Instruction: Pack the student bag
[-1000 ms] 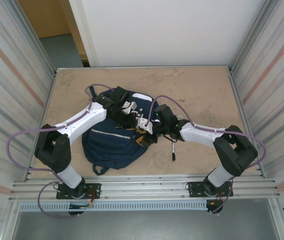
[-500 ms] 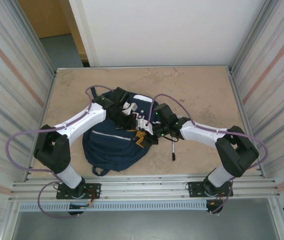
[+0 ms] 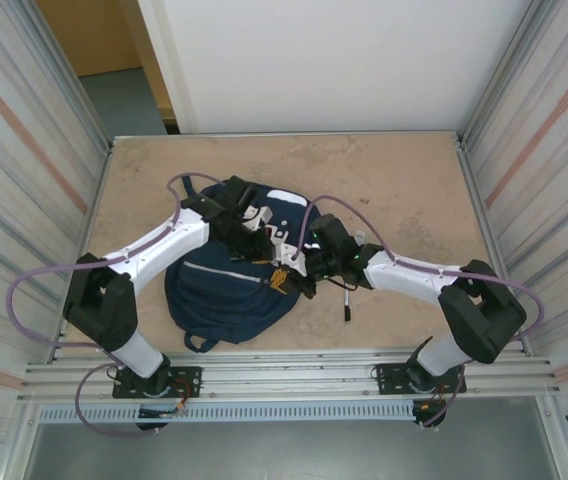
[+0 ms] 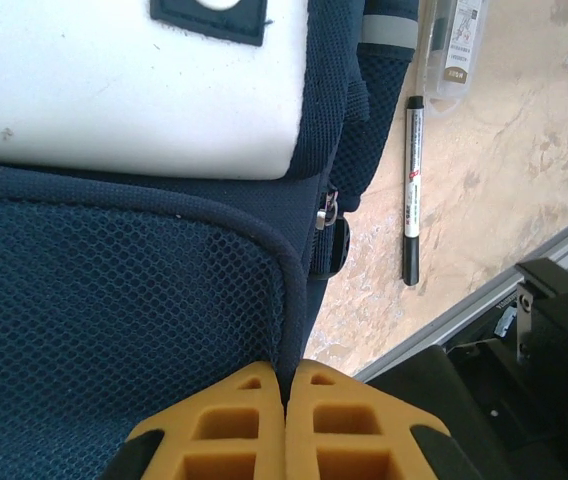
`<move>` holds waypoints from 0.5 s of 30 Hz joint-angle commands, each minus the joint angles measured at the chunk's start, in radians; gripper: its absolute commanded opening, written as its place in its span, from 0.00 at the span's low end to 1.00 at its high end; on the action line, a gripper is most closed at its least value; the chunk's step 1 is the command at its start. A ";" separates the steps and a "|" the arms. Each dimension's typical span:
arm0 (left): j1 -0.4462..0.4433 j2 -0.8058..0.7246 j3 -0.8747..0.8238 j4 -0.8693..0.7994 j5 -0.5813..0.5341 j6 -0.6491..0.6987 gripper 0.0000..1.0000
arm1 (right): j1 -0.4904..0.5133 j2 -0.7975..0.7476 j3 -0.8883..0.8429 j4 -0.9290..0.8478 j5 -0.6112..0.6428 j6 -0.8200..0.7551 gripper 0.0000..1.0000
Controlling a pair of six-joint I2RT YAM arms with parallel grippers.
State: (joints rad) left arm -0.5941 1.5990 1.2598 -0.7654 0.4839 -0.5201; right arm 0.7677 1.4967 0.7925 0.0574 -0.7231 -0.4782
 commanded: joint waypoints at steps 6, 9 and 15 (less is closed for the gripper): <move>-0.004 -0.069 -0.018 0.077 0.055 -0.073 0.00 | 0.110 -0.084 -0.121 0.138 0.175 0.141 0.00; -0.004 -0.068 -0.035 0.119 0.030 -0.121 0.00 | 0.169 -0.099 -0.130 0.162 0.300 0.241 0.00; -0.019 -0.053 -0.039 0.196 -0.020 -0.194 0.00 | 0.291 -0.043 -0.127 0.250 0.450 0.488 0.00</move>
State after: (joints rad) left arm -0.6029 1.5799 1.2091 -0.6994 0.4599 -0.6357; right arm 0.9989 1.4223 0.6579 0.2451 -0.3702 -0.1627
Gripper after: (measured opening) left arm 0.051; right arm 0.044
